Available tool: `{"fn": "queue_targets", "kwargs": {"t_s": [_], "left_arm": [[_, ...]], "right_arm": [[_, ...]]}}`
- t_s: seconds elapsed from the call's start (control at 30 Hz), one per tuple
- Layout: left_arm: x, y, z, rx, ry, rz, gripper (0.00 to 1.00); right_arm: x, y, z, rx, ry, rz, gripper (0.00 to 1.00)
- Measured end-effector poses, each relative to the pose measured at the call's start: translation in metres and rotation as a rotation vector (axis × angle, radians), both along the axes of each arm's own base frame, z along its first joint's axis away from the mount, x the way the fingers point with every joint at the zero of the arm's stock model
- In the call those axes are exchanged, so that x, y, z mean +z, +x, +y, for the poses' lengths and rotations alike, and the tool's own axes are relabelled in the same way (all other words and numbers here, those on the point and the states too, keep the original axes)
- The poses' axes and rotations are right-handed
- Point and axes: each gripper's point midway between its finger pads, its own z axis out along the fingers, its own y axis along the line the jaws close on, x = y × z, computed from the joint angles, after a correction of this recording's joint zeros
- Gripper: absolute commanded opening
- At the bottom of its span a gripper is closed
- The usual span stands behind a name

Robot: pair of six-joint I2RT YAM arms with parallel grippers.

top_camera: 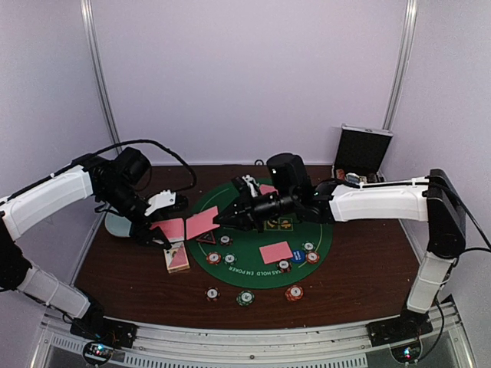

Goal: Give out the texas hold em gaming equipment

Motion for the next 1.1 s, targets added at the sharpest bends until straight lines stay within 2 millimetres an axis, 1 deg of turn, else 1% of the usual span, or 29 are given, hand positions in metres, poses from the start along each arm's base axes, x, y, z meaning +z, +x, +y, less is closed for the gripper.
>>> {"fn": "queue_targets", "kwargs": {"t_s": [0.13, 0.27, 0.37, 0.47, 0.53, 0.57, 0.6, 0.73, 0.83, 0.97, 1.1], "left_arm": [[0.0, 0.0, 0.0, 0.001, 0.002, 0.0, 0.0], [0.0, 0.0, 0.001, 0.001, 0.004, -0.001, 0.0], [-0.001, 0.0, 0.001, 0.002, 0.007, -0.001, 0.0], [-0.001, 0.0, 0.001, 0.002, 0.008, 0.0, 0.0], [-0.001, 0.0, 0.001, 0.002, 0.008, 0.001, 0.0], [-0.001, 0.0, 0.001, 0.002, 0.008, 0.001, 0.0], [-0.001, 0.0, 0.001, 0.002, 0.008, 0.002, 0.0], [-0.001, -0.001, 0.001, 0.002, 0.008, 0.003, 0.0], [-0.001, -0.001, 0.001, 0.002, 0.008, 0.003, 0.0], [-0.001, -0.001, 0.001, 0.002, 0.008, 0.003, 0.0], [-0.001, -0.001, 0.001, 0.002, 0.008, 0.003, 0.0]], "right_arm": [[-0.006, -0.004, -0.014, -0.011, 0.013, 0.026, 0.0], [-0.015, -0.008, -0.034, -0.018, 0.005, 0.047, 0.0], [-0.019, -0.009, -0.053, -0.025, -0.015, 0.056, 0.0], [-0.028, -0.011, -0.077, -0.033, -0.049, 0.059, 0.0], [-0.038, -0.012, -0.094, -0.038, -0.085, 0.067, 0.0], [-0.047, -0.013, -0.106, -0.041, -0.115, 0.077, 0.0], [-0.053, -0.012, -0.113, -0.045, -0.132, 0.081, 0.0], [-0.089, -0.013, -0.149, -0.065, -0.235, 0.131, 0.0], [-0.11, -0.014, -0.17, -0.072, -0.3, 0.163, 0.0], [-0.122, -0.013, -0.186, -0.072, -0.344, 0.167, 0.0], [-0.135, -0.01, -0.195, -0.068, -0.377, 0.179, 0.0]]}}
